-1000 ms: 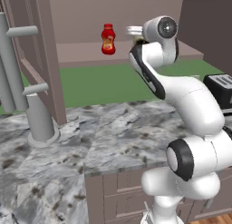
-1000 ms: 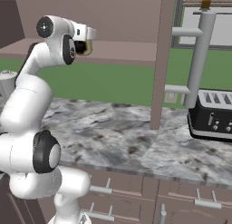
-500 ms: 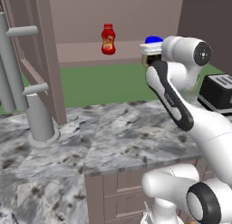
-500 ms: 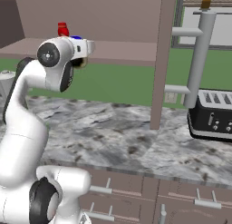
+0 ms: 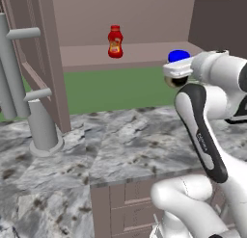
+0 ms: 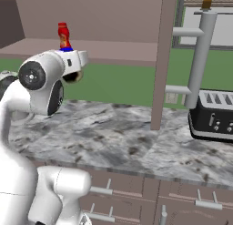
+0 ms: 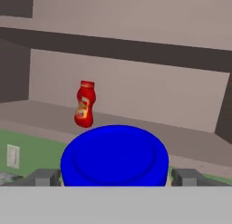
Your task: Move the ketchup and mayonnaise from the cabinet to the dining counter.
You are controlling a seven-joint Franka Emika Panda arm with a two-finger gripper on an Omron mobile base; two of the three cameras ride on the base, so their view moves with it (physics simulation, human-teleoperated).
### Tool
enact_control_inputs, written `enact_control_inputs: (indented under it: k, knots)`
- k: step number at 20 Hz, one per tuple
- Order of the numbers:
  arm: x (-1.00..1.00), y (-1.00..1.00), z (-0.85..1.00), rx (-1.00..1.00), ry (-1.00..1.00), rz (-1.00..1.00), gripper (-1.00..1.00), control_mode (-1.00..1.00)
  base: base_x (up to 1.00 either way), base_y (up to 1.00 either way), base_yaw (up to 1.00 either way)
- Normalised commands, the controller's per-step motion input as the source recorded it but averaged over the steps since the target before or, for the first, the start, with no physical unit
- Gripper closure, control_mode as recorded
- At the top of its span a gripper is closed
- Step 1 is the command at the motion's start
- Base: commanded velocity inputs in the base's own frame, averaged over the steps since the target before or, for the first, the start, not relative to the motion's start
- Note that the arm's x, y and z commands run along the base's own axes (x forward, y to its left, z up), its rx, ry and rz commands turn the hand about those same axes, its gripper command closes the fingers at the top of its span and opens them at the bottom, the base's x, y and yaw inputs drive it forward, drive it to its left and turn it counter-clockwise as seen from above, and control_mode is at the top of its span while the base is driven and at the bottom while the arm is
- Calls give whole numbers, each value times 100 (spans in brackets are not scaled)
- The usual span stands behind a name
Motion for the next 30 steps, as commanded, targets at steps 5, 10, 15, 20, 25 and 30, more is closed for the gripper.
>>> enact_control_inputs:
  k: [5,10,15,20,25,30]
  knots:
    - [-89,-4,0,0,0,-19,100,-100,0,0,0]
    - [-71,-15,2,3,6,-16,100,-100,0,0,0]
    - [-48,-23,0,2,2,-8,100,-100,0,0,0]
    - [-24,-9,0,1,0,0,100,-100,0,0,0]
    - [0,0,0,0,0,0,100,-100,0,0,0]
    - [0,0,0,0,0,0,100,-100,0,0,0]
